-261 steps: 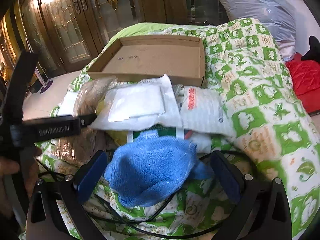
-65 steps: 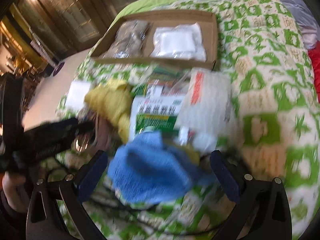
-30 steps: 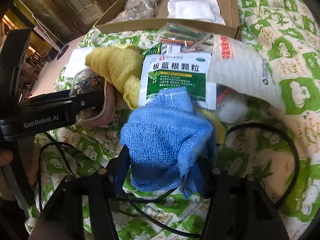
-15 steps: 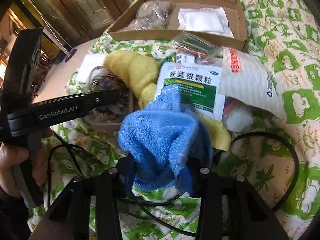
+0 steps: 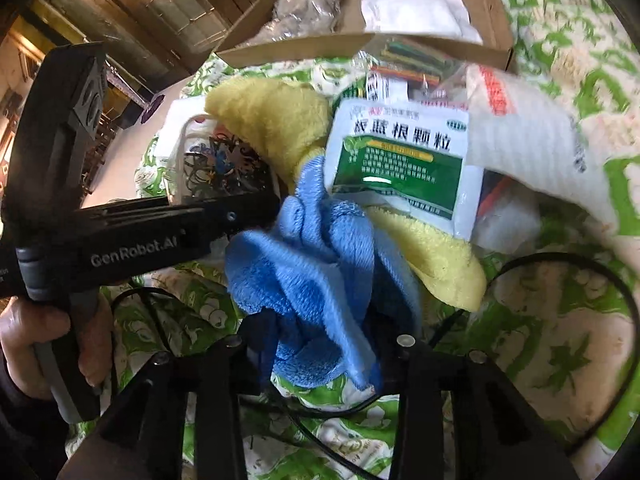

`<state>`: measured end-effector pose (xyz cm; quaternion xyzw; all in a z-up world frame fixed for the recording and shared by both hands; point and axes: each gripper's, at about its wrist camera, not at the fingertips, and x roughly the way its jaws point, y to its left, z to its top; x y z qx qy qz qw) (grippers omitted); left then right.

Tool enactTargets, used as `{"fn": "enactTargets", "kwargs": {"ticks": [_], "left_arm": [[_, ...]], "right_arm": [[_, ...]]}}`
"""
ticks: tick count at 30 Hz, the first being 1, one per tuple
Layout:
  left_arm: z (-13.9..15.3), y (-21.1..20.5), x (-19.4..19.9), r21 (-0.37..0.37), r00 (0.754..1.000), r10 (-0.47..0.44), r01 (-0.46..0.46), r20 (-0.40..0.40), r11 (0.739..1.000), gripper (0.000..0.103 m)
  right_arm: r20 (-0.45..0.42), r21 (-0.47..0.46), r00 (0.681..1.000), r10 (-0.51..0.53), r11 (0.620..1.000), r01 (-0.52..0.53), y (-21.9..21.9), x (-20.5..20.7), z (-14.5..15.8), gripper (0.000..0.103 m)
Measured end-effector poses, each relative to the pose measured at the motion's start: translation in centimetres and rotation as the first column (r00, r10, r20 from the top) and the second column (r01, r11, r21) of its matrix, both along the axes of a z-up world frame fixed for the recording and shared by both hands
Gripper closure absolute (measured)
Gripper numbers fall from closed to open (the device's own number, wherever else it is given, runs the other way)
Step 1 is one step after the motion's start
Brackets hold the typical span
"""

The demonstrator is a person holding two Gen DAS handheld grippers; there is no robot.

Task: Organize soft objects
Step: 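Grasp the clear hair-tie pouch with the left gripper while the right grasps the blue towel, then carry the pouch and blue towel up toward the cardboard tray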

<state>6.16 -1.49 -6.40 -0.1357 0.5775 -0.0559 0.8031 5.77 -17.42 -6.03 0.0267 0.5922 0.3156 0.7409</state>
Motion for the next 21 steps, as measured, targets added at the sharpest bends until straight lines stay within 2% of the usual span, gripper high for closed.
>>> {"fn": "enactTargets", "kwargs": {"ticks": [6,10,11,21], "left_arm": [[2.3,0.4,-1.6,0.033,0.993,0.01,-0.014,0.114,0.999,0.074],[3.8,1.2,-2.7,0.018,0.985,0.018,-0.022,0.172,1.0,0.074],[4.1,1.3,-2.9,0.012,0.984,0.02,-0.022,0.179,1.0,0.074],[4.9,1.9,-3.1,0.003,0.981,0.046,-0.047,0.187,0.999,0.074]], "right_arm": [[0.05,0.01,0.999,0.008,1.0,-0.008,-0.4,-0.7,1.4,0.075],[0.078,0.037,0.997,0.009,0.999,-0.012,-1.0,-1.2,2.8,0.087],[0.083,0.046,0.996,0.009,0.999,-0.013,-1.3,-1.3,3.2,0.091],[0.125,0.084,0.992,0.011,0.996,-0.022,-1.9,-1.8,5.2,0.092]]}}
